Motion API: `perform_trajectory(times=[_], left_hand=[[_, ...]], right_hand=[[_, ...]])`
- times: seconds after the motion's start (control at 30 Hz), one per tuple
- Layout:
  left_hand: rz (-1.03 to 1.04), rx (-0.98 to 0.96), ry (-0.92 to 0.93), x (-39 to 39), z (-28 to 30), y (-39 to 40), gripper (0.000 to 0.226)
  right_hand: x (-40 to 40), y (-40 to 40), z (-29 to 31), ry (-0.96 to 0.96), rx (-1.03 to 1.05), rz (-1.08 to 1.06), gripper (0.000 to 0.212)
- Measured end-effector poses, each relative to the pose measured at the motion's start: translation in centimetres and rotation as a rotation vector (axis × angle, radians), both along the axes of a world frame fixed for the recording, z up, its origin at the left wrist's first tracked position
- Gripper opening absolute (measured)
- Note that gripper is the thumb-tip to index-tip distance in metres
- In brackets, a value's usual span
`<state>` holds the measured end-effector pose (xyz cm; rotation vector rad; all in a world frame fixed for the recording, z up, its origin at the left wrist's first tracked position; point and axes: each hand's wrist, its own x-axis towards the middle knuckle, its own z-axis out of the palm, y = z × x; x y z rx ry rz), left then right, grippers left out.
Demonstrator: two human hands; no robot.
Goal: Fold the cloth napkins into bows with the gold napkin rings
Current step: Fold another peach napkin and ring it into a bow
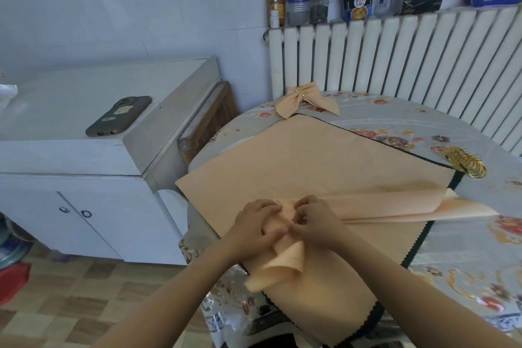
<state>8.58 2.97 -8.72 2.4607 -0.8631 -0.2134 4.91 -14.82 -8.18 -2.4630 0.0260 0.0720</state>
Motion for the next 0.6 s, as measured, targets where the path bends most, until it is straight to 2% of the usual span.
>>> perform_trajectory(times=[0.13, 0.23, 0.33, 0.6], left_hand=[[-0.062, 0.039, -0.069, 0.2, -0.8, -0.4, 0.068], [-0.128, 0.155, -0.136, 0.1, -1.4, -1.0, 0.075], [-0.145, 0.254, -0.175, 0.0, -1.6, -1.4, 0.064], [-0.143, 0.319, -0.163, -0.5, -1.0, -1.8, 0.054]], right_hand=[[0.2, -1.3, 0.4, -0.028, 0.025, -0.002, 0.033], [0.1, -2.1, 0.4, -0.030, 0.044, 0.003, 0.033], [-0.1, -2.7, 0.1, -0.069, 0.048, 0.026, 0.035], [-0.6, -3.0, -0.7, -0.195, 0.030, 0.022, 0.035]])
